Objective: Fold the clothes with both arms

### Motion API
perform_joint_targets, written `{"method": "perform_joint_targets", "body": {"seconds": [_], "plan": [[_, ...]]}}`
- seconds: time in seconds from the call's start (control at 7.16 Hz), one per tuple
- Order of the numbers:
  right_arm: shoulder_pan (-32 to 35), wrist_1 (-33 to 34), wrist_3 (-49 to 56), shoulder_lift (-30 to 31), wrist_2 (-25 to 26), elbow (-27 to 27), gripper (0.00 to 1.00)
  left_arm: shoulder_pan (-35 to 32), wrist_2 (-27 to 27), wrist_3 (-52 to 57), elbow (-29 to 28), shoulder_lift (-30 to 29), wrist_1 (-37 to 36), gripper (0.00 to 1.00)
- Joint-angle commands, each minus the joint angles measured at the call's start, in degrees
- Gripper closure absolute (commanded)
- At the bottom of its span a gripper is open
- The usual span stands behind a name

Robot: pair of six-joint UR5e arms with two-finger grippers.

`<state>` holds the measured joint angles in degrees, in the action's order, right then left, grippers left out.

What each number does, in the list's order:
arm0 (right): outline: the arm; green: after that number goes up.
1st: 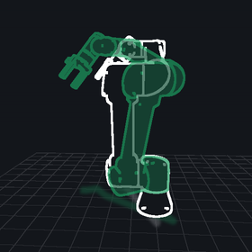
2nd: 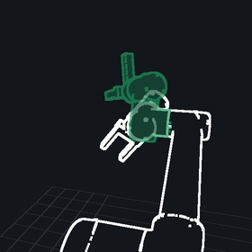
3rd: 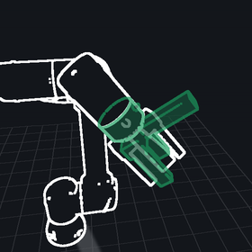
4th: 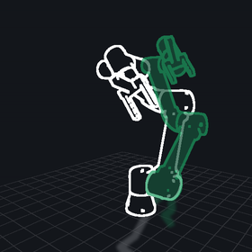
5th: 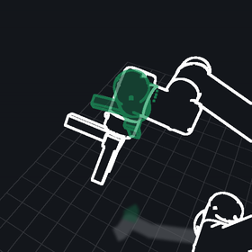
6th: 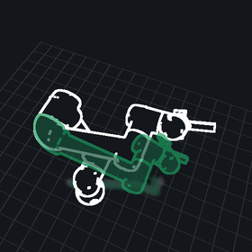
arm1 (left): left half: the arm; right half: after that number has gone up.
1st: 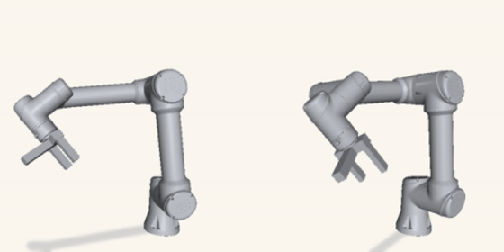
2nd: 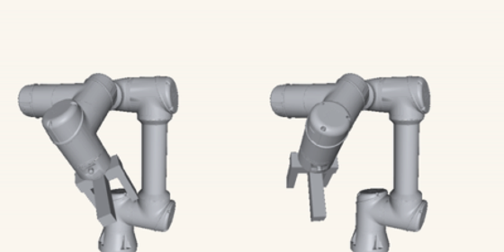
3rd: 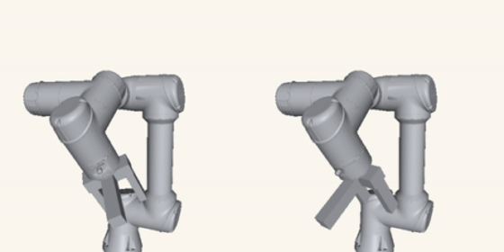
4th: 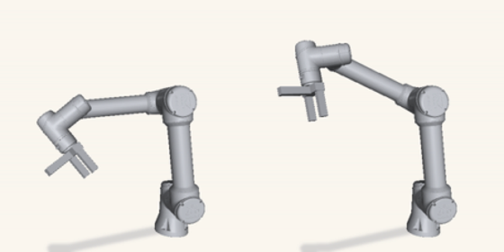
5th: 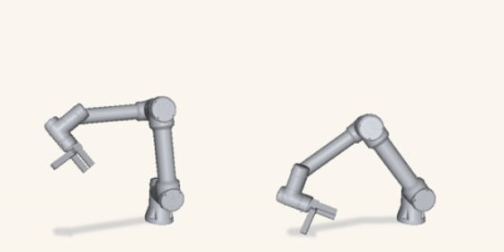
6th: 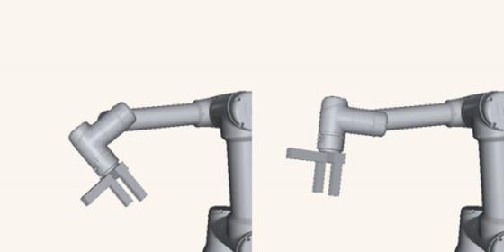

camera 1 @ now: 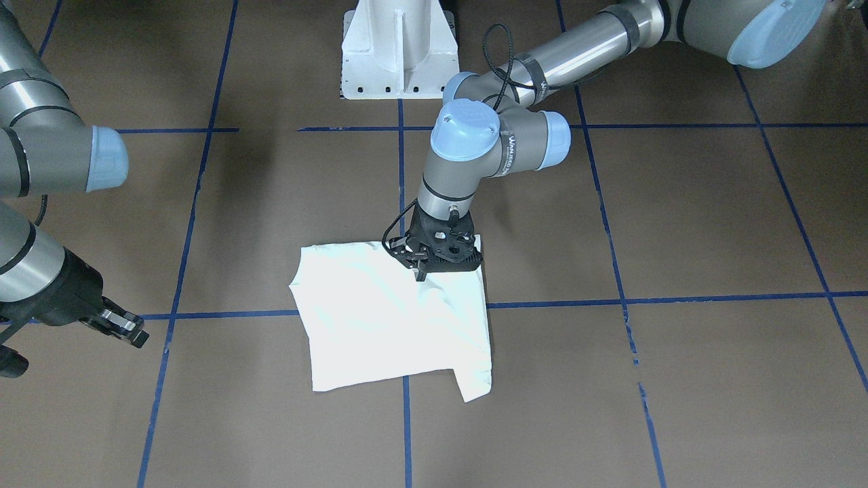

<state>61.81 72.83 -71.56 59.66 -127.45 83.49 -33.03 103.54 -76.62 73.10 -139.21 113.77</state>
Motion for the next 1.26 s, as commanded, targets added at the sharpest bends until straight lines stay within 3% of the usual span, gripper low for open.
{"method": "perform_joint_targets", "body": {"seconds": [0.0, 0.28, 0.84, 1.12], "plan": [[0.16, 0.03, 0.02, 0.98, -0.52, 1.15, 1.0, -1.05, -4.7, 3.63, -5.21, -0.1, 3.97, 1.0], [0.16, 0.03, 0.02, 0.81, -0.69, 1.15, 1.0, -7.19, -4.49, 10.75, -6.91, 0.51, 4.36, 1.0], [-0.11, 0.03, 0.02, 0.64, -0.87, 0.89, 1.0, -10.37, -4.31, 16.04, -6.04, 7.8, 6.64, 1.0], [1.99, 0.12, 0.19, 0.98, -1.22, 1.06, 1.0, -17.9, 5.91, 20.6, -2.72, 8.07, 6.38, 1.0]]}}
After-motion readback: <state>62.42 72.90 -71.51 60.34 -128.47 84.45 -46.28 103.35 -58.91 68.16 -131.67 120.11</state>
